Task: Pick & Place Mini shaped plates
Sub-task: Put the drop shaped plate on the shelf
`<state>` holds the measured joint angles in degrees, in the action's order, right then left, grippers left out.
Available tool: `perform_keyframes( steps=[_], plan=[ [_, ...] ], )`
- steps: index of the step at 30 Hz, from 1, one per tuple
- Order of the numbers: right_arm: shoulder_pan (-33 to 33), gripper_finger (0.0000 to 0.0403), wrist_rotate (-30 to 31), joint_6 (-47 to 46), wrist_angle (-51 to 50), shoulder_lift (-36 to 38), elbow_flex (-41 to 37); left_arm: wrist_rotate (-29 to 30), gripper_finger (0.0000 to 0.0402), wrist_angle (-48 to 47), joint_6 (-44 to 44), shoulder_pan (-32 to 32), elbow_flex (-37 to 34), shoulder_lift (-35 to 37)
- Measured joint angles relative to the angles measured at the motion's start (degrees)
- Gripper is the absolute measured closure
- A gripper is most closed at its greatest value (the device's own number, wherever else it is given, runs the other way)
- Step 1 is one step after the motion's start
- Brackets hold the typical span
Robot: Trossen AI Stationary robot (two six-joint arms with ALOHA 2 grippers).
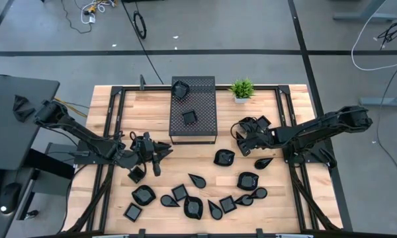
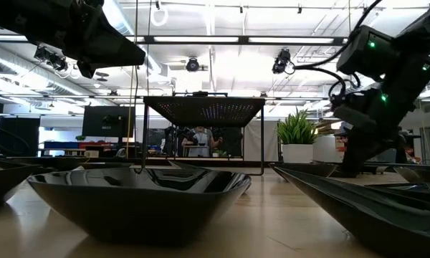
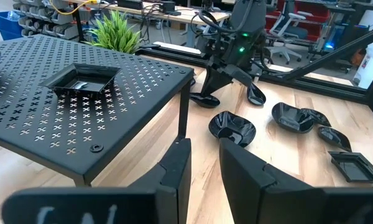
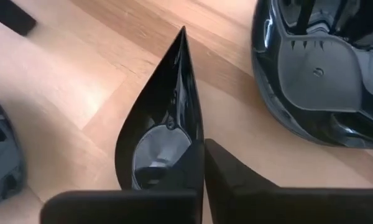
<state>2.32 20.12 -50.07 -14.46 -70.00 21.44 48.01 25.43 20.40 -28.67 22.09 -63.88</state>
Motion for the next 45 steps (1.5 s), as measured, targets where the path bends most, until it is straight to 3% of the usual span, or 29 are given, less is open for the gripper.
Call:
perform_keyframes(
  steps=[6,14,18,21,26,37,45],
  plan=[
    [2.57,0.0399,-0.14,-0.06,-5.03,1.11,7.78,0.00,0.0314,0.00,0.04,0.00,0.00,0.00],
    [3.60,0.0400,10.33,5.56,-12.21,1.79,23.17,0.00,0.0314,0.00,1.25,-0.01,0.00,0.00],
    [1.66,0.0399,9.96,16.43,-0.13,1.79,26.73,0.00,0.0314,0.00,1.22,-0.02,0.00,0.00],
    [-1.00,0.0399,4.26,26.45,13.56,1.55,26.81,0.29,0.0314,0.00,1.22,-0.01,0.00,0.00],
    [-8.80,0.0400,-0.86,26.81,22.09,-1.78,27.26,0.44,0.0314,0.00,1.03,0.01,0.00,0.00],
    [-20.77,0.0401,-4.63,22.05,0.25,-17.93,45.95,3.43,0.0314,0.23,0.87,0.00,0.00,0.00],
    [-23.79,0.0393,-9.81,17.50,-6.39,-23.65,51.42,3.43,0.0314,0.40,1.07,-0.01,0.00,0.00]
  ],
)
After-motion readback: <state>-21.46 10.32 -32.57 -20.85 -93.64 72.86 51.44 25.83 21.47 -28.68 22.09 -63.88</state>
